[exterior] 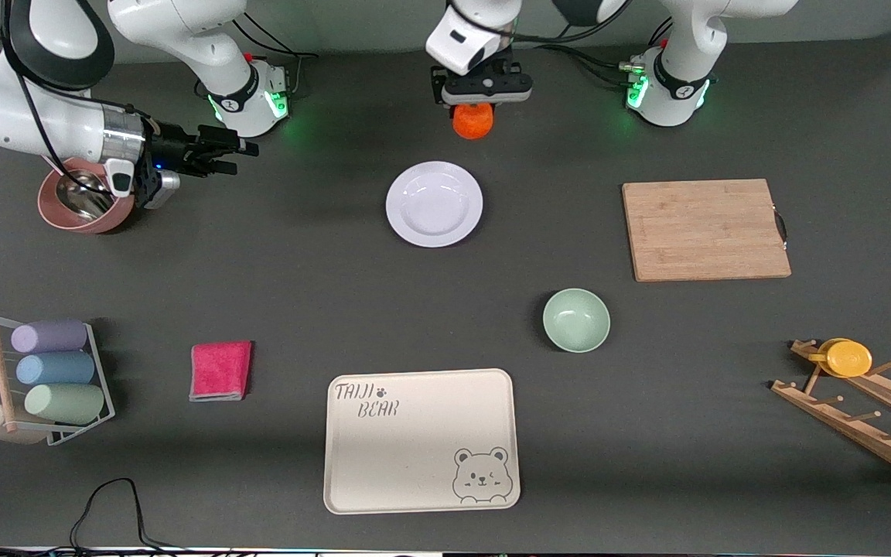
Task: Place orange and plate with both arms
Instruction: 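Carry the orange with the left gripper over the white plate, then lower the orange onto the plate and open the left gripper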
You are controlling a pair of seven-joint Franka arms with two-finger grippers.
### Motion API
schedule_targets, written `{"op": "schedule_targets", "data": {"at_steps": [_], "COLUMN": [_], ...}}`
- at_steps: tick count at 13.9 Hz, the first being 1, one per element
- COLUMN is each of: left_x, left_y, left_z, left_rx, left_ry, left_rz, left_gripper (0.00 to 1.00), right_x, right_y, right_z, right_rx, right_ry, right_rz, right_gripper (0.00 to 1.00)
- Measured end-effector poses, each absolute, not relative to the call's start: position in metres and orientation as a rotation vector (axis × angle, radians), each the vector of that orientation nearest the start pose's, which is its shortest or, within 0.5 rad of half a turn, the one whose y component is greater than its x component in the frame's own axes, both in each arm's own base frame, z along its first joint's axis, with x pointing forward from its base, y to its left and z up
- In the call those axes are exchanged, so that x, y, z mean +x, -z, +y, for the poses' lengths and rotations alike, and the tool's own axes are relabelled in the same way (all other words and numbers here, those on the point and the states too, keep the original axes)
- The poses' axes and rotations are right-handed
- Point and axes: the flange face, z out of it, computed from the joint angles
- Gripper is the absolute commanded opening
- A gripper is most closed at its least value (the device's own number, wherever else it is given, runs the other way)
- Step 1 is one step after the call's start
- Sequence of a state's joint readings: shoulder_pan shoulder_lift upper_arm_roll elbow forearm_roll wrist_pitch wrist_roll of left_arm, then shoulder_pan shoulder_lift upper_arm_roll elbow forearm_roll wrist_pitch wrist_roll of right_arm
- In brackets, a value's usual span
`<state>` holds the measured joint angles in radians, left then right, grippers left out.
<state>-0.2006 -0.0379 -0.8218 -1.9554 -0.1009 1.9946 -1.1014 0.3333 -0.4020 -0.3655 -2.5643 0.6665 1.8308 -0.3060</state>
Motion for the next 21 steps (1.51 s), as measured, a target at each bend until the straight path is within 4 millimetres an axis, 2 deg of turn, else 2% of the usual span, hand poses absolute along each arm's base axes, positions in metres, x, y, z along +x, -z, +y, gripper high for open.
{"op": "schedule_targets", "data": {"at_steps": [2,4,6,9,12,15,17,21], "left_x": [0.280,0.278,0.280,0.286,0.282,0.281,0.280,0.277], "left_y": [-0.454,-0.406,-0.361,-0.311,-0.284,-0.263,-0.251,-0.240], "left_z": [-0.501,-0.520,-0.534,-0.543,-0.560,-0.568,-0.575,-0.586], "left_rx": [-3.201,-3.169,-3.163,-3.163,-3.143,-3.121,-3.103,-3.089], "left_ry": [-0.057,-0.045,-0.061,-0.090,-0.083,-0.081,-0.056,-0.018], "left_rz": [-0.215,-0.242,-0.273,-0.302,-0.339,-0.344,-0.362,-0.378], "left_gripper": [0.00,0.00,0.00,0.00,0.00,0.00,0.00,0.00], "right_x": [0.377,0.378,0.378,0.370,0.357,0.344,0.335,0.318], "right_y": [-0.363,-0.334,-0.304,-0.258,-0.217,-0.179,-0.158,-0.125], "right_z": [0.023,0.013,0.016,0.021,0.026,0.037,0.036,0.033], "right_rx": [-2.261,-2.195,-2.133,-2.060,-2.017,-2.000,-1.995,-1.982], "right_ry": [-0.289,-0.267,-0.252,-0.216,-0.169,-0.133,-0.117,-0.110], "right_rz": [-0.017,-0.004,0.000,-0.010,-0.036,-0.104,-0.133,-0.140], "right_gripper": [1.00,1.00,1.00,1.00,1.00,1.00,1.00,1.00]}}
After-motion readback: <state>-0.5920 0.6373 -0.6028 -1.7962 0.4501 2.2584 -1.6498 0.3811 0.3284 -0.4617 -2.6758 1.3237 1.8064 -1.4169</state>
